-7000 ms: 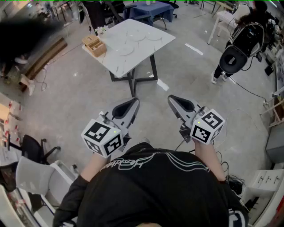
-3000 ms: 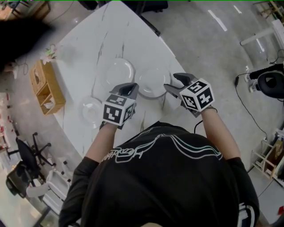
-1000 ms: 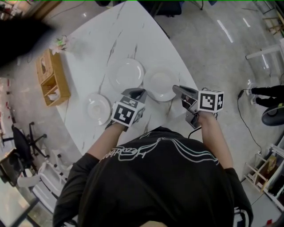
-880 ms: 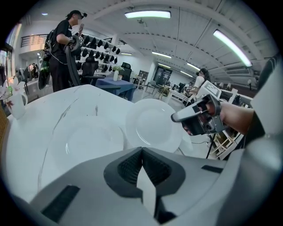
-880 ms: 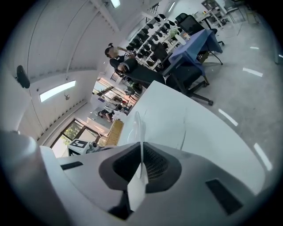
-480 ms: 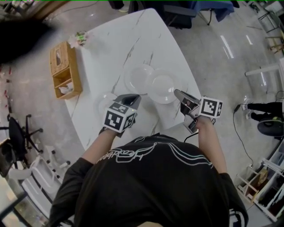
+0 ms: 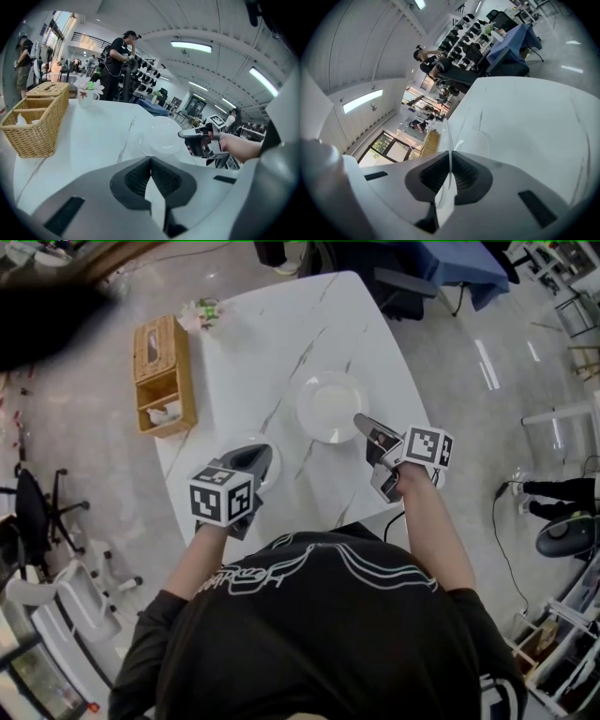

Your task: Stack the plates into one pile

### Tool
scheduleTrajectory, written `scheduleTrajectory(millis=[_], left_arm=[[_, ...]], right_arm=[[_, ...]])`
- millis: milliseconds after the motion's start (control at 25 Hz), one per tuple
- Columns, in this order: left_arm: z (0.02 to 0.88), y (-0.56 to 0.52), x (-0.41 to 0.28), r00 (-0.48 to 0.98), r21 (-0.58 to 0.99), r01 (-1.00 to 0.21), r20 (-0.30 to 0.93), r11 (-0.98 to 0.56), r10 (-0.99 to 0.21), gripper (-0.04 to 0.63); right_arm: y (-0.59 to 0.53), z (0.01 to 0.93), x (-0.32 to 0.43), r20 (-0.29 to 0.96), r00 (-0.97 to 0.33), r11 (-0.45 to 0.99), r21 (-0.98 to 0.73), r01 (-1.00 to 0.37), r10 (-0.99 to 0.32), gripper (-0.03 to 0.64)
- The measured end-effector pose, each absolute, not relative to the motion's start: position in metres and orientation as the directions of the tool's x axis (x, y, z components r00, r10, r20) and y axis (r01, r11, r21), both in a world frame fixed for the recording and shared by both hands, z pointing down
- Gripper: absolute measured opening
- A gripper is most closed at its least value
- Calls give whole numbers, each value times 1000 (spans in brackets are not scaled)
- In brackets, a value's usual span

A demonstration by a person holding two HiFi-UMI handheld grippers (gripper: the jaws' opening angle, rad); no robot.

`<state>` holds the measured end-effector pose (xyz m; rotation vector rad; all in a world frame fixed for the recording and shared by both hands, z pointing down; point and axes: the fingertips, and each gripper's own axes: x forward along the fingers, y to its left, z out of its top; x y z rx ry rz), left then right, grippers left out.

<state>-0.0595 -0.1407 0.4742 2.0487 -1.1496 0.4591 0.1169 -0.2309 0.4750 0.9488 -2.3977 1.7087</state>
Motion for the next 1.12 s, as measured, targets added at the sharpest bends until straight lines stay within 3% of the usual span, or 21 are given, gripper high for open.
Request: scheduleTrajectory(millis=[400,640,920,1120], left_arm=[[486,-106,-114,455,403,-886,654,-231,-604,23],[501,-96,-124,453,402,-888,672,-225,-587,23],[507,-91,-128,451,374,-891,679,-256,-579,23],[505,-92,-131,447,352,-894,677,-276,-584,23]], right_arm=[[-234,511,101,408,-792,137,-847,-514,-453,37],[-239,519,101,422,-779,170,-821,-546,-463,40],[-244,529,102,593,-650,343,-556,-758,-476,105],[-242,530,98,646,-600,457,-403,-793,-472,228]])
